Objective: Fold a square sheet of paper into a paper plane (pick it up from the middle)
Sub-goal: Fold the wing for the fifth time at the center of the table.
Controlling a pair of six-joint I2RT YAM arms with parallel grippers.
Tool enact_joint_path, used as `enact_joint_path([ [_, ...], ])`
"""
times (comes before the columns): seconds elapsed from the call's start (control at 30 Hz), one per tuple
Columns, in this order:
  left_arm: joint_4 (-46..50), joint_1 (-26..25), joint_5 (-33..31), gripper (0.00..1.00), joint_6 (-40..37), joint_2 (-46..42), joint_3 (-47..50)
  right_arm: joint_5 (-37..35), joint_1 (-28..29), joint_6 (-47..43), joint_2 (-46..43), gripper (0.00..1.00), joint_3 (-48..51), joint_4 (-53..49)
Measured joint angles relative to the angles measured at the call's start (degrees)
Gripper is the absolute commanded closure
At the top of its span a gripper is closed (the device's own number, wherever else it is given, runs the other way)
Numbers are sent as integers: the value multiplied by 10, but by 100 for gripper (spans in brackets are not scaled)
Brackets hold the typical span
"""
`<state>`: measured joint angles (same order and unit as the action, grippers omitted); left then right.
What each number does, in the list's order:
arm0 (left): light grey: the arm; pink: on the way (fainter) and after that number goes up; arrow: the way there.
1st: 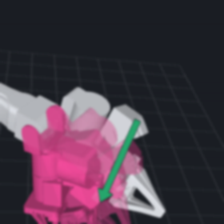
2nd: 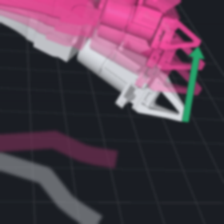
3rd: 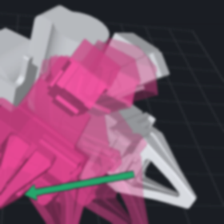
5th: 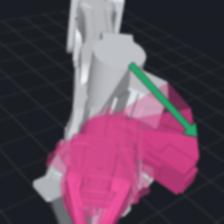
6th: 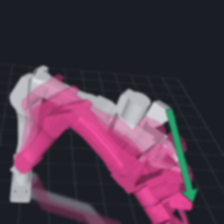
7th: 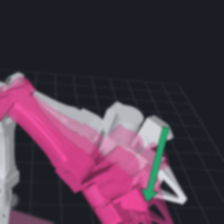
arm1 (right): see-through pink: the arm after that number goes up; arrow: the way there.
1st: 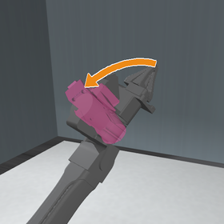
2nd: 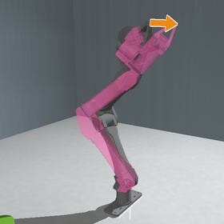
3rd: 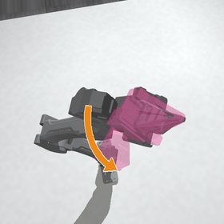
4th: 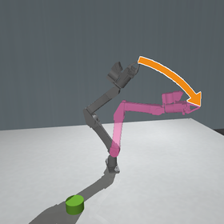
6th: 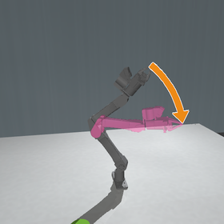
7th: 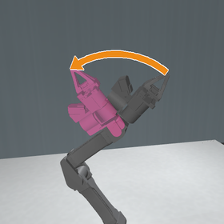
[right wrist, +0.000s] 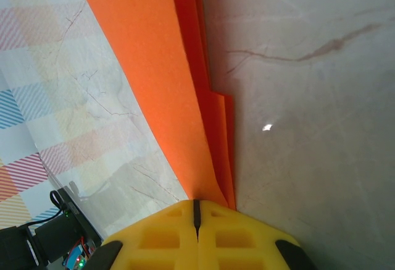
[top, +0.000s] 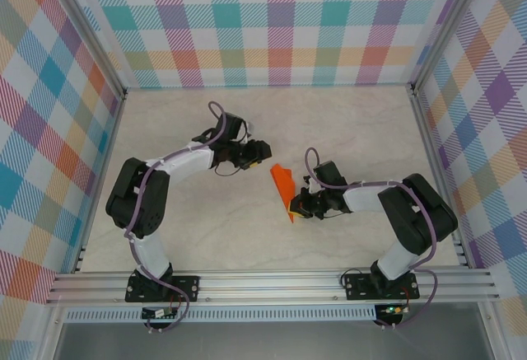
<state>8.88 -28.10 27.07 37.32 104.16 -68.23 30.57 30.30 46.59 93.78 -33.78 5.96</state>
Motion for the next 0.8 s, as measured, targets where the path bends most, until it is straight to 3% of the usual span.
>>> enact_joint_path([
  [0.4,-64,-67,-9,51,58,7,34,16,-3,-4,7,97,0,9],
  [0.8,-123,-96,-16,51,92,76,34,21,-3,-3,10,97,4,21],
])
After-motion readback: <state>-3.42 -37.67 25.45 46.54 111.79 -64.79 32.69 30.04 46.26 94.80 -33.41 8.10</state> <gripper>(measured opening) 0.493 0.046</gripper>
